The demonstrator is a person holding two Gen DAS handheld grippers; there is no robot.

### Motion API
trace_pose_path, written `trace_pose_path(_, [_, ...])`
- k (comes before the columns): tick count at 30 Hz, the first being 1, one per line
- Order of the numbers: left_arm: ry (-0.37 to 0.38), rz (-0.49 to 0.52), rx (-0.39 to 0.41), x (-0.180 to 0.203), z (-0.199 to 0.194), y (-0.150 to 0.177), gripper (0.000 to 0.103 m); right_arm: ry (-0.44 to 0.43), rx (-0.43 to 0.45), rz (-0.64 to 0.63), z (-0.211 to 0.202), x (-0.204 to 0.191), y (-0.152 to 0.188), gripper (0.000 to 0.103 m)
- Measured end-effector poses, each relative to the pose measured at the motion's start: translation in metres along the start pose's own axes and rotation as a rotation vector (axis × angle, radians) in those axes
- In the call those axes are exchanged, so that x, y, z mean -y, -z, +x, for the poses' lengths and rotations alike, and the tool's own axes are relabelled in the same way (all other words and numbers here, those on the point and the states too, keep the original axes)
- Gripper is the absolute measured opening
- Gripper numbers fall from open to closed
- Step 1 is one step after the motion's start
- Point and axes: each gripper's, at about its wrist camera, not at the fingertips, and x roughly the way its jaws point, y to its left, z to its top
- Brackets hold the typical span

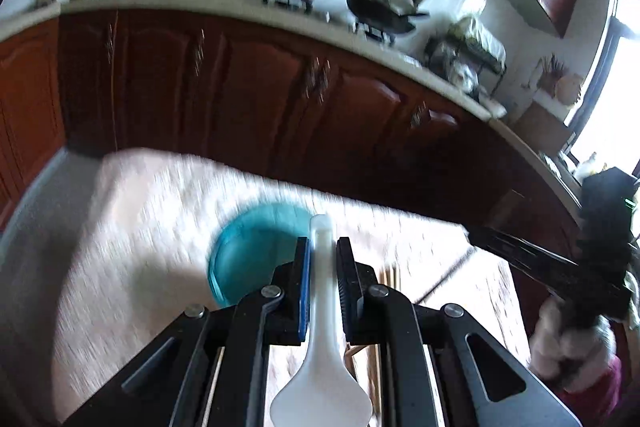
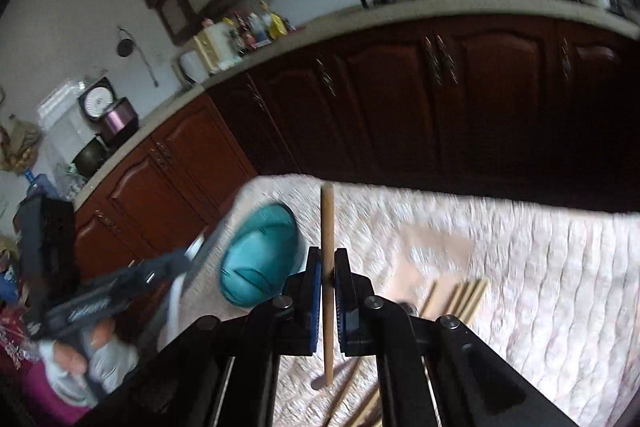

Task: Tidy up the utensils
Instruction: 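Carry the spoon and chopstick over the teal-rimmed cup while both tools open to drop them in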

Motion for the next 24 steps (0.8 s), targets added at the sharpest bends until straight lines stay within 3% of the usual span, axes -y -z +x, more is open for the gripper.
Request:
trace_pose_path(4, [-0.032, 0.004, 0.062, -0.006, 0.015, -0.028, 0.013, -0.012, 0.051, -0.045, -0.020, -0.018, -0.025, 0.007])
trace_pose_path(8, [-0.064, 0.001, 0.124, -0.011, 0.028, -0.035, 0.013, -0.022, 0.086, -0.077, -0.029, -0.032, -0.048, 0.007])
trace_pose_path(16, [-0.129, 0.057, 0.232, -0.006, 0.047, -0.009, 0.013, -0.038, 0.119, -0.134, -0.021, -0.058, -0.082, 0.007])
trace_pose_path(24, [-0.164, 0.039, 0.283, -0.017, 0.059, 0.010, 0.013, -0.022, 0.056, -0.172, 0.030, -0.074, -0.087, 0.007])
